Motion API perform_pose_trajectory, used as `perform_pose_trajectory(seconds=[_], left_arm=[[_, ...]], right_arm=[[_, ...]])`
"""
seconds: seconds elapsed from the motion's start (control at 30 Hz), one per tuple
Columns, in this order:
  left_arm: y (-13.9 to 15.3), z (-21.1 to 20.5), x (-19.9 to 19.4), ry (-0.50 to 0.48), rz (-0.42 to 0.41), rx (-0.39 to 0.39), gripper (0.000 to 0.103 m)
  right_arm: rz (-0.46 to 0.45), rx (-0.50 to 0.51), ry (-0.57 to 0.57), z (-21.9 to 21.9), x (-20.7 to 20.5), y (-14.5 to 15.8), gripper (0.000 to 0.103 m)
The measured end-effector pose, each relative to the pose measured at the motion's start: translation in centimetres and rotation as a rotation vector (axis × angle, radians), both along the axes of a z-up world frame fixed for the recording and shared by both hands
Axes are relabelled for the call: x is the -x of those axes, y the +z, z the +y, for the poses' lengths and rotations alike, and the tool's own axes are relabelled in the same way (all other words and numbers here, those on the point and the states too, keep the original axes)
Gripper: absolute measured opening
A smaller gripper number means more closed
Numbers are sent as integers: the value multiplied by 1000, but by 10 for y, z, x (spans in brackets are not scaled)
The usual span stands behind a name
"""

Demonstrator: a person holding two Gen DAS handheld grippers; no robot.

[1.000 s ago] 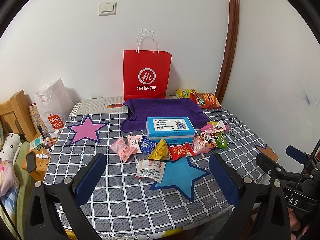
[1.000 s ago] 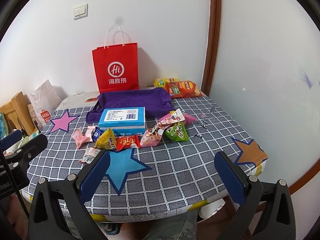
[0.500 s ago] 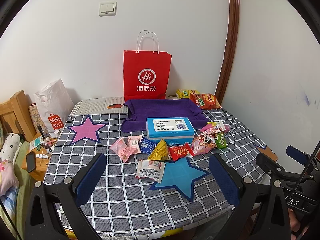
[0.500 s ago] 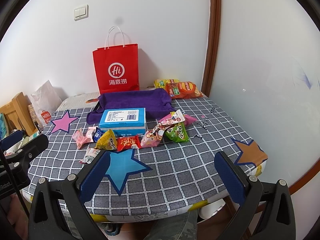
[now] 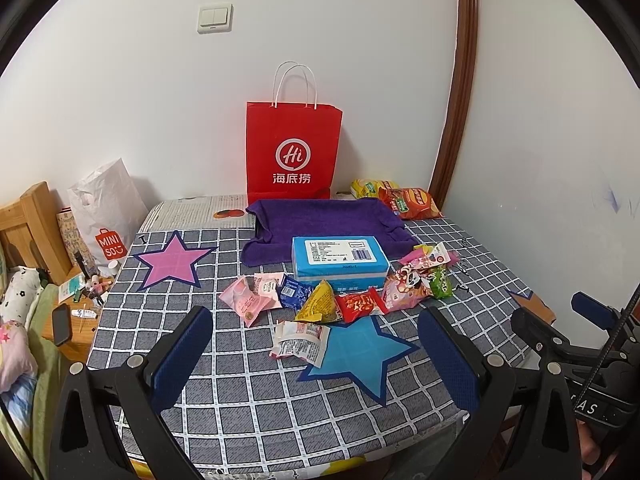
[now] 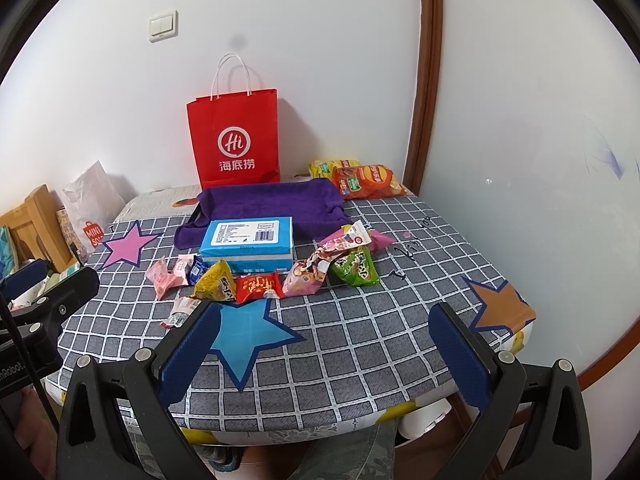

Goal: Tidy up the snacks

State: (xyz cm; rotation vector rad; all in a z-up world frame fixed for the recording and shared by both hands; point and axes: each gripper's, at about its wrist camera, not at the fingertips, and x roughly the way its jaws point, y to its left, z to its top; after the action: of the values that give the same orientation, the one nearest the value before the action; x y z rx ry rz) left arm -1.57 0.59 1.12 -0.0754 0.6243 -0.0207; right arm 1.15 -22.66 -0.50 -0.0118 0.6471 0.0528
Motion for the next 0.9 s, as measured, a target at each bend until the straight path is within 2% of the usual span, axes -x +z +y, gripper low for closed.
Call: perform_pose_trajectory(seconds=[0.53,0.73,0.9], left_arm=[[-8,3,-11,4,14,8,103],[-26,10,-28,17,51,16,103],[-53,19,-45,35,112,32,101]], right_arm=[[8,-11,15,1,-6,-7,102],[44,-13,11,-2,-19,-24,102],[74,-28,0,-13,-35,-45,102]])
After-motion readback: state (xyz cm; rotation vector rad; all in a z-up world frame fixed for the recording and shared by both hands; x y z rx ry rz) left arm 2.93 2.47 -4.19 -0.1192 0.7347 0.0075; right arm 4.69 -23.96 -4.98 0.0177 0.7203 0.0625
